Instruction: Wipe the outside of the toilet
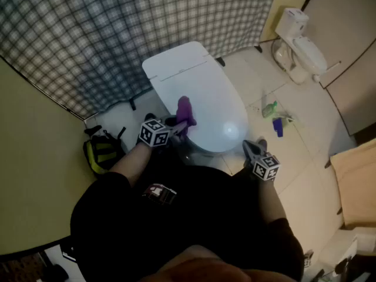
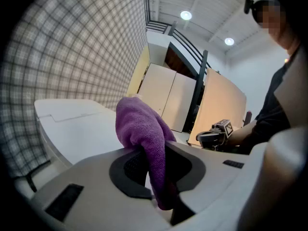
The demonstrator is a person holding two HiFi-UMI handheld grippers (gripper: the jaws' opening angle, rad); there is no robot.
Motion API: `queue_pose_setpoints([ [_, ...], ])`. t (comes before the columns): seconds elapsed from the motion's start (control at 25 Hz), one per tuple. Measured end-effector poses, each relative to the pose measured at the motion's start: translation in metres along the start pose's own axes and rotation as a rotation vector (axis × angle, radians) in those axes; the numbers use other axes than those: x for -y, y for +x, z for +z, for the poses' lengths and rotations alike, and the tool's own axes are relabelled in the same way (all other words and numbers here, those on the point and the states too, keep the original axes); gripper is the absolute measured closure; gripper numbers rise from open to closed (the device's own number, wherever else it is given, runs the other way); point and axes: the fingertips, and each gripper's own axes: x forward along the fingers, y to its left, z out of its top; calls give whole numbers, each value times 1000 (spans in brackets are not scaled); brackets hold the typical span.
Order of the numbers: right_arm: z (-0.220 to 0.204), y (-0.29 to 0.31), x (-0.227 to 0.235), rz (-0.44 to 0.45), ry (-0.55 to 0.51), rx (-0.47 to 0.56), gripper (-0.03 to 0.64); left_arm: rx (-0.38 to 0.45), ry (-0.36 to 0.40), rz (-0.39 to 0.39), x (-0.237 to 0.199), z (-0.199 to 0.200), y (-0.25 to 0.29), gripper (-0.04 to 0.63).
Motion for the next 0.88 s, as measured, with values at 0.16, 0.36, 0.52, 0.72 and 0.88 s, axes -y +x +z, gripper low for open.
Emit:
queue_pose_setpoints([
  [0.16, 1, 9, -17, -7, 5, -4, 624, -29, 113, 155, -83, 28, -23, 534],
  [0.36, -2, 14, -12, -20, 39, -22, 624, -155, 244, 431, -218, 71, -58, 534],
  [0.52, -2, 11, -6, -39, 69, -34, 624, -250, 305, 615, -308, 98, -72, 534],
  [0.72, 6, 23, 0, -43, 100, -39, 624, -251, 237, 675, -385, 126, -51, 534],
  [0.88, 5, 28, 2, -42, 132, -56, 624, -364, 206, 748, -436, 101, -44, 534],
])
